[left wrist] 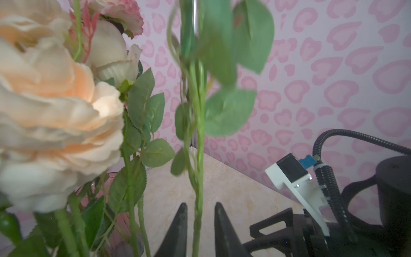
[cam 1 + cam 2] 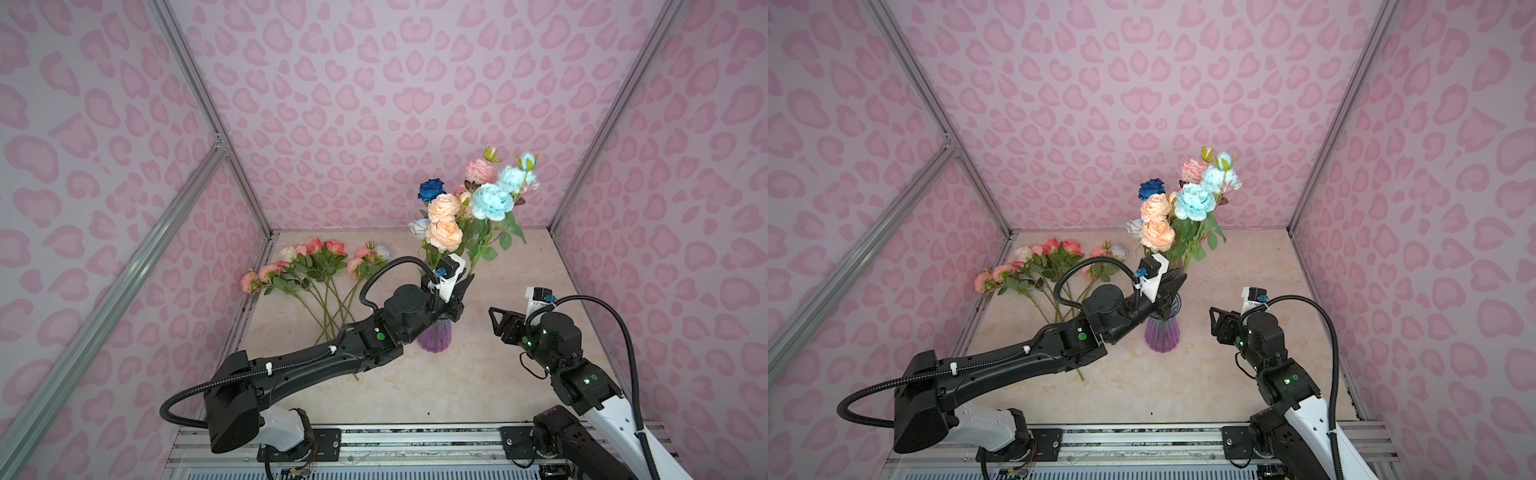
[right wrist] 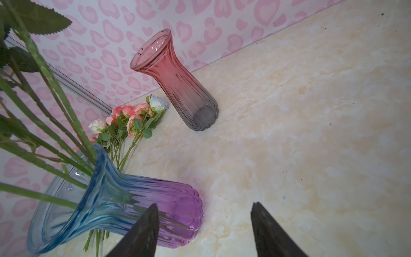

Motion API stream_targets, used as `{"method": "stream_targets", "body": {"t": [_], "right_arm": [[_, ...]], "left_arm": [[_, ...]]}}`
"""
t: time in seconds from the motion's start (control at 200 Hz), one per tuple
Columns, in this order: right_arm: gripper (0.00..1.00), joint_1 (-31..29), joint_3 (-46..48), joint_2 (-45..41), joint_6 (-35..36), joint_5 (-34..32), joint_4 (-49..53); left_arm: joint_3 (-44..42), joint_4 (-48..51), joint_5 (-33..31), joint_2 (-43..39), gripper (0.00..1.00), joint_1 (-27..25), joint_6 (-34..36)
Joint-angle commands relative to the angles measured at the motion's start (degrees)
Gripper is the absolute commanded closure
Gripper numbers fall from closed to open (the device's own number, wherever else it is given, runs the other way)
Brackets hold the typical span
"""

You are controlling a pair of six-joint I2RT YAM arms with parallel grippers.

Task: Arrange the flowers into the vase
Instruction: 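Lower the pale blue rose stem into the vase with the left gripper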

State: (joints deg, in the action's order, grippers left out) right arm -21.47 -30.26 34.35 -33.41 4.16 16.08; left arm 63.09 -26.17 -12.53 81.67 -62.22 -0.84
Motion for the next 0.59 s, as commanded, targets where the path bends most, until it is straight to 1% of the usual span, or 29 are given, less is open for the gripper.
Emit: {"method": "stream_targets", "body": {"t": [0.0,0.04,0.08,0.1,0.145,0.195,0.315,0.4,0.485,0.54,0.565,0.59], "right_arm": [[0.33,0.03,0.05,0.33,0.47,0.05,-0.25],[0.33,0.03,-0.13,0.87,0.54,0.12,-0.34],[0.33,-0.02,-0.47,1.45,0.62,0.37,-0.51],[0.33,-0.02,-0.65,1.8,0.67,0.69,-0.8],[0.33,0.03,-0.98,2.43,0.73,1.17,-1.23],[0.33,-0.02,-1.03,3.09,0.67,1.36,-1.86],[0.33,0.01,-0.95,4.19,0.49,1.87,-3.02],[0.33,0.01,-0.68,4.73,0.71,2.63,-3.49],[0.33,-0.06,-0.35,5.16,0.98,3.04,-3.61],[0.33,-0.15,0.15,4.96,0.98,3.08,-3.84],[0.33,-0.16,0.48,4.86,0.9,3.13,-3.9],[0.33,-0.22,0.75,4.65,0.81,3.16,-3.95]], "left_arm": [[-0.35,1.35,-2.3,-2.18,0.58,0.03,-0.24],[-0.97,1.73,-2.67,-3.02,0.54,0.01,-0.17],[-1.56,2.12,-2.82,-3.84,0.47,-0.01,-0.47],[-1.8,2.32,-2.62,-4.23,0.46,-0.01,-0.48],[-2.11,3.1,-2.57,-5.27,0.45,0.02,-0.81],[-2.73,3.62,-2.89,-6.7,0.42,0.01,-0.95],[-4.3,6.44,-3.6,-12.08,0.42,0.05,-1.03],[-6.99,7.46,-7.04,-17.4,0.39,0.04,-0.52],[-9.33,10.48,-15.18,-22.53,0.33,0.61,-0.88],[-11.21,13.3,-18.82,-25.47,0.29,2.8,-3.48],[-12.0,14.77,-19.71,-26.64,0.29,4.58,-5.76],[-12.63,18.59,-20.2,-27.81,0.29,6.74,-8.22]]}}
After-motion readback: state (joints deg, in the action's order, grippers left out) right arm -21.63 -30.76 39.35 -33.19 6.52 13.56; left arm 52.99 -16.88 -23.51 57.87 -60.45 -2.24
